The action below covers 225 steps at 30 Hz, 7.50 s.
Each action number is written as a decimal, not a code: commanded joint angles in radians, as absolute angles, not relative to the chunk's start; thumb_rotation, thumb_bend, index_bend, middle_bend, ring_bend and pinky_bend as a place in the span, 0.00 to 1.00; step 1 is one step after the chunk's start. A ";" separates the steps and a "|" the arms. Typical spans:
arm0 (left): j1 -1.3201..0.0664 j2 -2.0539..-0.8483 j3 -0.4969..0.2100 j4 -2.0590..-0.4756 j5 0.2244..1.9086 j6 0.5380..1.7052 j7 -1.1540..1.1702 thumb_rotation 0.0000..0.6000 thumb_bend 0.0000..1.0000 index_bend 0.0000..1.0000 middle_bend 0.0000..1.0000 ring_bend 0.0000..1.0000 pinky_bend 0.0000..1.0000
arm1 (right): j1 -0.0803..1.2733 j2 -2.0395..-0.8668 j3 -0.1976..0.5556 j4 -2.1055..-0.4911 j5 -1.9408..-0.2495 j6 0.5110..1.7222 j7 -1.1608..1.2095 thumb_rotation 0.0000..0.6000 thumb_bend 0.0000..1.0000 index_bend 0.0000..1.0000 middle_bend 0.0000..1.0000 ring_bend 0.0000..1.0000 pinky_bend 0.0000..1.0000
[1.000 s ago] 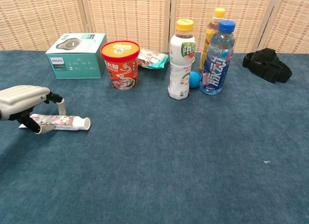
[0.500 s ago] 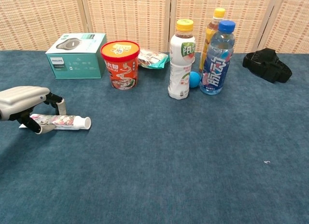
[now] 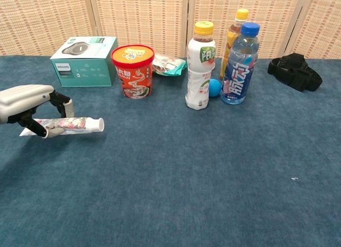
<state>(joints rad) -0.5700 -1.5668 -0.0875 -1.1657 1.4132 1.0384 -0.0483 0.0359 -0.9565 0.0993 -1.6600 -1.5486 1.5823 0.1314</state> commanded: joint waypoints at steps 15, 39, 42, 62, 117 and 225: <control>-0.662 -1.387 -0.094 -1.315 1.566 1.065 -0.332 1.00 0.46 0.59 0.55 0.34 0.24 | 0.203 -0.931 0.102 -1.722 -1.747 1.465 0.152 1.00 0.64 0.21 0.24 0.06 0.00; -0.756 -1.291 -0.092 -1.441 1.574 0.984 -0.416 1.00 0.47 0.59 0.55 0.34 0.24 | 0.567 -0.991 0.176 -1.850 -1.741 1.072 0.049 0.66 0.65 0.34 0.18 0.00 0.00; -0.761 -1.292 -0.092 -1.437 1.568 0.978 -0.417 1.00 0.47 0.59 0.55 0.34 0.24 | 0.592 -1.003 0.187 -1.862 -1.710 1.041 0.003 0.56 0.36 0.34 0.14 0.00 0.00; -0.791 -1.296 -0.097 -1.433 1.526 0.938 -0.413 1.00 0.47 0.59 0.55 0.34 0.24 | 0.714 -1.104 0.223 -1.887 -1.533 0.927 -0.191 0.45 0.00 0.32 0.04 0.00 0.00; -0.827 -1.286 -0.118 -1.468 1.473 0.889 -0.442 1.00 0.47 0.59 0.55 0.35 0.24 | 0.892 -1.364 0.214 -1.749 -1.389 0.904 -0.366 0.45 0.00 0.34 0.00 0.00 0.00; -0.829 -1.275 -0.101 -1.412 1.513 0.921 -0.645 1.00 0.49 0.67 0.61 0.43 0.25 | 0.957 -1.444 0.158 -1.641 -1.298 0.874 -0.392 0.44 0.00 0.34 0.00 0.00 0.00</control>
